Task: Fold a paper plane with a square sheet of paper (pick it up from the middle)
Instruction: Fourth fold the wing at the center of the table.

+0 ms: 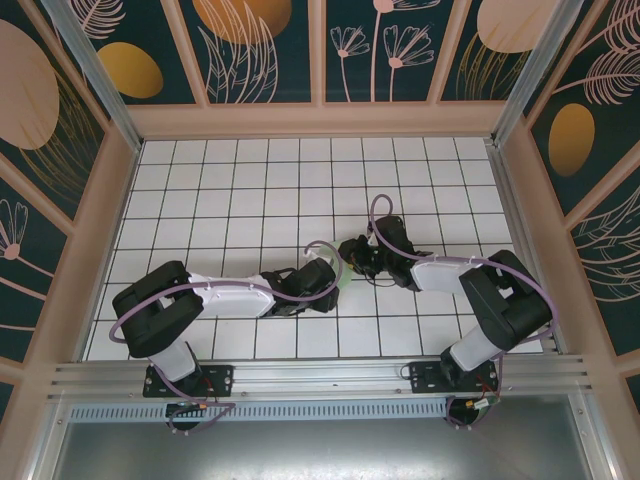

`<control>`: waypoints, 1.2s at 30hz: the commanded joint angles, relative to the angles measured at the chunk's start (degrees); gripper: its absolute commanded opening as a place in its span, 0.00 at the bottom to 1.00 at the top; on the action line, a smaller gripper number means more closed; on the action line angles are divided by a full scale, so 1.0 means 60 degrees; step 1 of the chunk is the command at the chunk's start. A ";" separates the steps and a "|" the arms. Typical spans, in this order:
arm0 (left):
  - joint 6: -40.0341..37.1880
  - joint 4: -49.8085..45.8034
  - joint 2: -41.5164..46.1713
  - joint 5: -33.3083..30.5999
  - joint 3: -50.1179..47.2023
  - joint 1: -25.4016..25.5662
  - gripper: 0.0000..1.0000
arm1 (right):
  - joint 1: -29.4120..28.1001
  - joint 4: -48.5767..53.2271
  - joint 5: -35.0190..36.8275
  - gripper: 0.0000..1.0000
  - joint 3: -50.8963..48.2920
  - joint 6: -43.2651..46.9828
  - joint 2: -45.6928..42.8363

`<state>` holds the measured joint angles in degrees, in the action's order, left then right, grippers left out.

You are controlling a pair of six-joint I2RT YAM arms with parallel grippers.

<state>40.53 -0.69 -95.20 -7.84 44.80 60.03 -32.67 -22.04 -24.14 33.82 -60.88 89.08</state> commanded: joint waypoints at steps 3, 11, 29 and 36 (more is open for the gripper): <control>-0.0304 -0.0222 0.0096 -0.0243 0.0210 0.0171 0.53 | 0.0054 0.0250 -0.0343 0.21 0.0417 0.0184 0.0164; -0.0354 -0.0295 0.0353 -0.0556 0.0136 0.0289 0.57 | 0.0054 0.0446 -0.0313 0.18 0.0559 0.0162 0.0278; -0.0722 -0.0648 0.0253 -0.0959 0.0298 0.0607 0.60 | 0.0068 0.0418 -0.0437 0.12 0.0665 -0.0067 0.0295; -0.0691 -0.0725 0.0122 -0.1319 0.0383 0.0702 0.54 | 0.0068 0.0524 -0.0395 0.12 0.0632 -0.0026 0.0326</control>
<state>37.08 -3.68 -93.58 -13.37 45.71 63.79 -32.64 -19.46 -25.65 36.51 -60.55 90.19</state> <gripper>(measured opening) 0.550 0.124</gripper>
